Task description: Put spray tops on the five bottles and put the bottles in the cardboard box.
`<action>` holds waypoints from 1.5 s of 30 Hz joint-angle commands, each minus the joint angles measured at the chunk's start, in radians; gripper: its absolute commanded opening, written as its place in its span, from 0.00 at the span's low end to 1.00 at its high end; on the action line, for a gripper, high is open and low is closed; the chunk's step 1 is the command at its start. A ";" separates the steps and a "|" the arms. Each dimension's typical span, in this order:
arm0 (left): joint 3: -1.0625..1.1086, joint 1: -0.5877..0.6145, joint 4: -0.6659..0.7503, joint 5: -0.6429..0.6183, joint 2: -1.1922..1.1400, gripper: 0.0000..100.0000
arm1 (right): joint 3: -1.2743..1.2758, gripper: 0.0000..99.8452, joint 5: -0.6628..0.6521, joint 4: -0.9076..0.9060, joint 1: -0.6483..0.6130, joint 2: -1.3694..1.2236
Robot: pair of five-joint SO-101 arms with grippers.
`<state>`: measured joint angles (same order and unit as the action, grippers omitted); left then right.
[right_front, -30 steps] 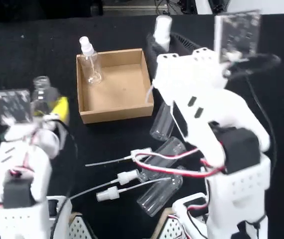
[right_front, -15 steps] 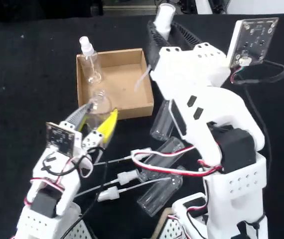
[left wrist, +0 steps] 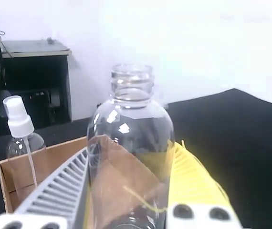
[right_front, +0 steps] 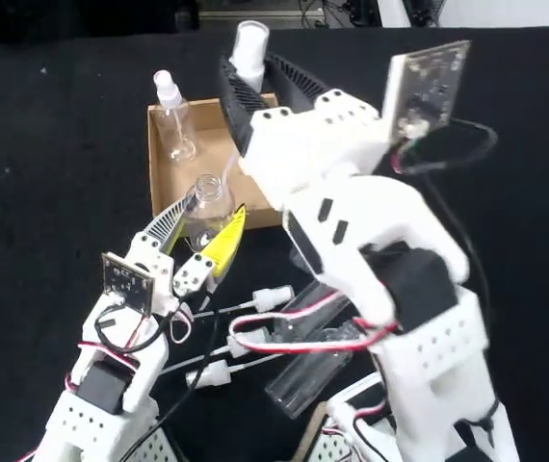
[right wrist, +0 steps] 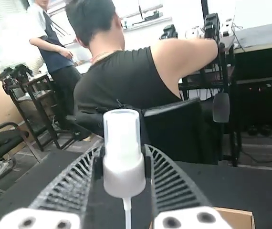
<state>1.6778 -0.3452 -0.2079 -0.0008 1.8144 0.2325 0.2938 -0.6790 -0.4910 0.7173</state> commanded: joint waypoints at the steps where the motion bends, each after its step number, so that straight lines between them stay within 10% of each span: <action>1: 0.022 -0.010 0.028 -0.006 0.009 0.03 | 0.035 0.01 -0.009 0.109 -0.020 0.016; 22: 0.022 -0.008 0.025 -0.006 0.003 0.03 | 0.191 0.01 -0.101 0.204 -0.075 0.185; 45: 0.022 -0.001 0.025 -0.006 0.003 0.03 | 0.010 0.18 -0.298 -0.207 -0.290 0.145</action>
<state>1.6778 -0.3452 -0.2079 -0.0008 1.8128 0.3276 0.0069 -0.8569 -0.7687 0.8661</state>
